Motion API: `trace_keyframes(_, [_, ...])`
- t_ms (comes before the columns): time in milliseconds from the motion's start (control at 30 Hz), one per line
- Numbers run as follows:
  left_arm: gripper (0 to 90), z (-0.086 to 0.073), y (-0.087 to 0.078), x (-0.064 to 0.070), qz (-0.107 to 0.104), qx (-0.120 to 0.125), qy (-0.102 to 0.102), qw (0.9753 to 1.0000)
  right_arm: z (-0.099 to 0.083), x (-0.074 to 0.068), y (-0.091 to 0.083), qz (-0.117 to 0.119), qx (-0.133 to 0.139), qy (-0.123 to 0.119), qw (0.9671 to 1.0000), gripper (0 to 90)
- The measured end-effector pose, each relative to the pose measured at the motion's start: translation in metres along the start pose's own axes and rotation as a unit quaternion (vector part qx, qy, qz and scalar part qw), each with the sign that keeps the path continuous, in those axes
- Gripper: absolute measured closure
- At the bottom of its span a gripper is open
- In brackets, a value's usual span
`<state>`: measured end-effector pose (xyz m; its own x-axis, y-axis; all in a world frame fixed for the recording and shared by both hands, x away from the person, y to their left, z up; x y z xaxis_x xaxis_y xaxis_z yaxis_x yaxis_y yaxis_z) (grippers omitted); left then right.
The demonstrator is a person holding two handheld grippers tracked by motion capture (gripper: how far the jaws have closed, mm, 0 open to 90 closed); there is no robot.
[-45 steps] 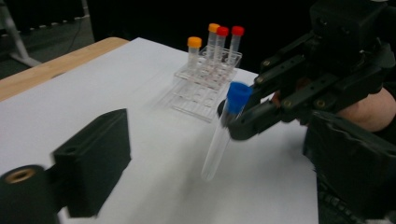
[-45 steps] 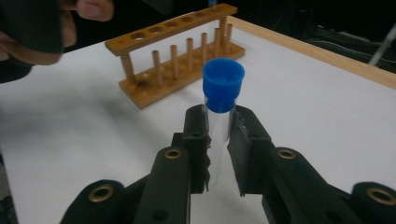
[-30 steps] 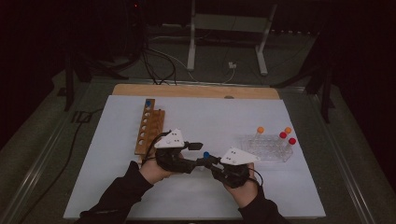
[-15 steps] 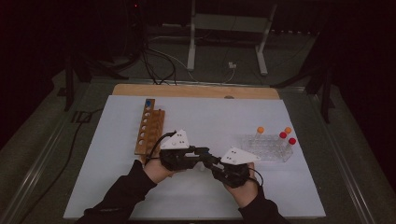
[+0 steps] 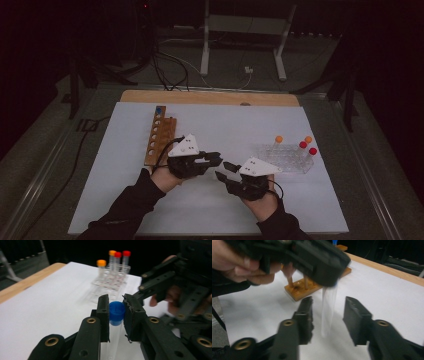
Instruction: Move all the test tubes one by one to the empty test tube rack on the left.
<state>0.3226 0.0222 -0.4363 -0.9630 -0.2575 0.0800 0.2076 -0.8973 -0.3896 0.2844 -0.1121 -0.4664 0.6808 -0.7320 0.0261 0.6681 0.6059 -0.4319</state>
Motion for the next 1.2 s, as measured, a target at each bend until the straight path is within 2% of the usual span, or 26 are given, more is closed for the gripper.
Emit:
trace_keyframes(267, [77.2,0.012,-0.028,-0.024,0.043,0.01,-0.003,0.999,0.001,0.005,-0.002,-0.014,0.008,0.007,0.9998,30.7])
trace_keyframes(533, [77.2,0.022,-0.054,-0.049,0.089,0.018,-0.006,0.9958,0.001,0.01,-0.004,-0.022,0.013,0.022,0.9994,10.2])
trace_keyframes(567, [77.2,0.023,-0.057,-0.052,0.094,0.02,-0.007,0.9953,0.001,0.011,-0.004,-0.014,0.013,0.025,0.9995,3.2])
trace_keyframes(600, [77.2,0.024,-0.06,-0.056,0.1,0.022,-0.007,0.9947,0.001,0.01,-0.004,-0.003,0.007,0.029,0.9996,0.8])
trace_keyframes(667, [77.2,0.027,-0.067,-0.064,0.109,0.026,-0.014,0.9936,0.001,0.01,-0.006,-0.007,0.014,0.026,0.9995,0.7])
trace_keyframes(833, [77.2,0.03,-0.083,-0.084,0.141,0.026,-0.016,0.9895,0.002,0.013,-0.008,-0.011,0.017,0.027,0.9994,0.0])
trace_keyframes(1200, [77.2,0.026,-0.114,-0.121,0.2,0.031,-0.032,0.9788,0.003,0.017,-0.01,-0.014,0.022,0.031,0.9992,0.0])
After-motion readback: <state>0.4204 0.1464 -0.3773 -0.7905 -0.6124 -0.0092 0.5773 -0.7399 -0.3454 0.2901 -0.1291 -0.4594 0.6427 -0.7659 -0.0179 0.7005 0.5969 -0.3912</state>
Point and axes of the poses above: each handheld gripper's, and its own axes: y roughly forward along the jaws, z roughly out of its top, x roughly to its right, the point moved 6 cm from there along y, roughly forward along the jaws, and after that the axes turned 7 degrees about -z, right-handed, at the moved point
